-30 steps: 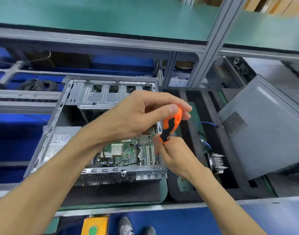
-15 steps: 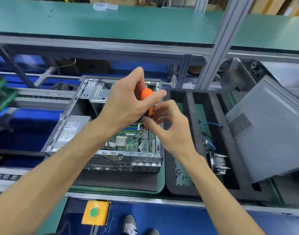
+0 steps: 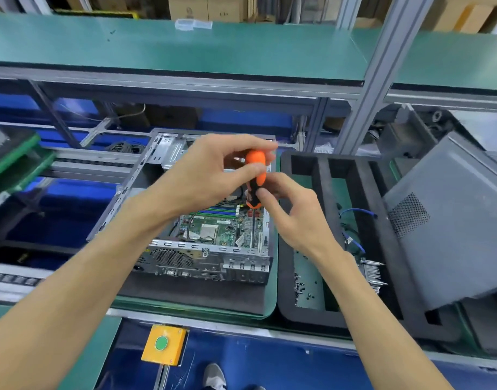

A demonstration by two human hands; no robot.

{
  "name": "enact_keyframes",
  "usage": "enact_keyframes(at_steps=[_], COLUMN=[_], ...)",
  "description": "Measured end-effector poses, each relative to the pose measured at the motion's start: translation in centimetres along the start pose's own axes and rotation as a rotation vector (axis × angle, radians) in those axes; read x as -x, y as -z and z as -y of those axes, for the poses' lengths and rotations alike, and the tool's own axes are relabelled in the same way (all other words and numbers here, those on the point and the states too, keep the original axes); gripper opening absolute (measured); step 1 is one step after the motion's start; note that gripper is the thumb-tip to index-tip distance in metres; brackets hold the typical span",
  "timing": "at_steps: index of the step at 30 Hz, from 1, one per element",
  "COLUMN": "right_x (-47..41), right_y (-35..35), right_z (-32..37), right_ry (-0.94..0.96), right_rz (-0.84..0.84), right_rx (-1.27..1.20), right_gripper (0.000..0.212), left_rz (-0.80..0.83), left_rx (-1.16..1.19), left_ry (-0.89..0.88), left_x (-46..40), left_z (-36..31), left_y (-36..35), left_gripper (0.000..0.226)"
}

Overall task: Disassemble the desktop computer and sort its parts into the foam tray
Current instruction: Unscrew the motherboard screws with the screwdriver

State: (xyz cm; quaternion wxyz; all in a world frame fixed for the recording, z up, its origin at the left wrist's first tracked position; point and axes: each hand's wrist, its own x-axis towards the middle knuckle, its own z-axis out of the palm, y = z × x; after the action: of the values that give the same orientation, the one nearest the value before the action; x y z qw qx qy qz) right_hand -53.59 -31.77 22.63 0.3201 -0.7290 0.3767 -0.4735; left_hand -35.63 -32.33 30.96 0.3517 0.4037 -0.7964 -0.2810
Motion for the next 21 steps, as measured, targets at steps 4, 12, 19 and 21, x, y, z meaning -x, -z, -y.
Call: enact_keyframes(at_steps=[4, 12, 19, 21], right_x=[0.0, 0.2, 0.9, 1.2], right_y=[-0.4, -0.8, -0.7, -1.1], right_z=[0.8, 0.6, -0.3, -0.5], right_ry=[-0.079, -0.112, -0.146, -0.152], right_rz=[0.032, 0.049, 0.1, 0.066], right_rx=[-0.035, -0.059, -0.132, -0.139], right_gripper=[0.026, 0.015, 0.011, 0.019], left_rz=[-0.072, -0.068, 0.083, -0.002], left_rx=[-0.202, -0.193, 0.126, -0.009], left_ry=[-0.078, -0.057, 0.014, -0.015], left_x=[-0.5, 0.3, 0.7, 0.2], left_z=[-0.2, -0.6, -0.6, -0.5], left_y=[-0.4, -2.0, -0.5, -0.7], left_gripper=[0.025, 0.021, 0.035, 0.024])
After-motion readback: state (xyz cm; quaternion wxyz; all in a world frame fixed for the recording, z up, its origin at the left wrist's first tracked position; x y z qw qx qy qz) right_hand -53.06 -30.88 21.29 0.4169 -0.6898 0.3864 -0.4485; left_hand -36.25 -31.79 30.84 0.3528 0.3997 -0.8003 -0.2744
